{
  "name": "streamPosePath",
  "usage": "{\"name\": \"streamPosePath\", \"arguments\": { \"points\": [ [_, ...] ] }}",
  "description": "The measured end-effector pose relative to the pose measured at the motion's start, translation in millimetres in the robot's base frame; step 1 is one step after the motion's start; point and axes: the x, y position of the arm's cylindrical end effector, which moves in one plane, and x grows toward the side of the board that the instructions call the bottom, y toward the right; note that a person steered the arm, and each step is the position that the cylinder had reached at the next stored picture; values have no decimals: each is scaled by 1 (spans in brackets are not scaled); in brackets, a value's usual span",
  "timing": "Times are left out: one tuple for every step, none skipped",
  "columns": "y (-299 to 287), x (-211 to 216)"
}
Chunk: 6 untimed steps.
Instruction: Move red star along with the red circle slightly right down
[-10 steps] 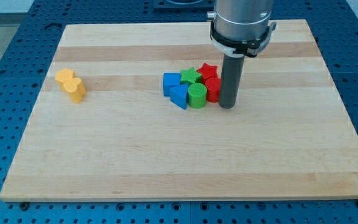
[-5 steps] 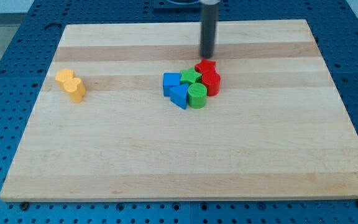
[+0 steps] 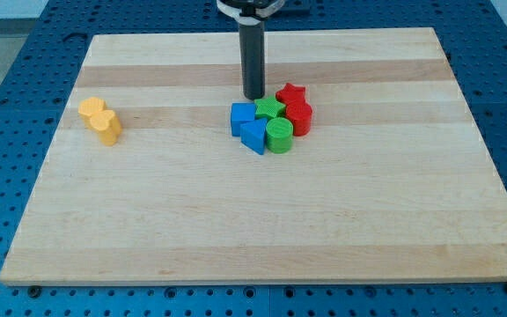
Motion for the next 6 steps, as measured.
{"name": "streamPosePath", "arguments": {
  "points": [
    [12, 0],
    [20, 1],
    [36, 2],
    [45, 2],
    [30, -6],
    [-34, -30]
  ]
}}
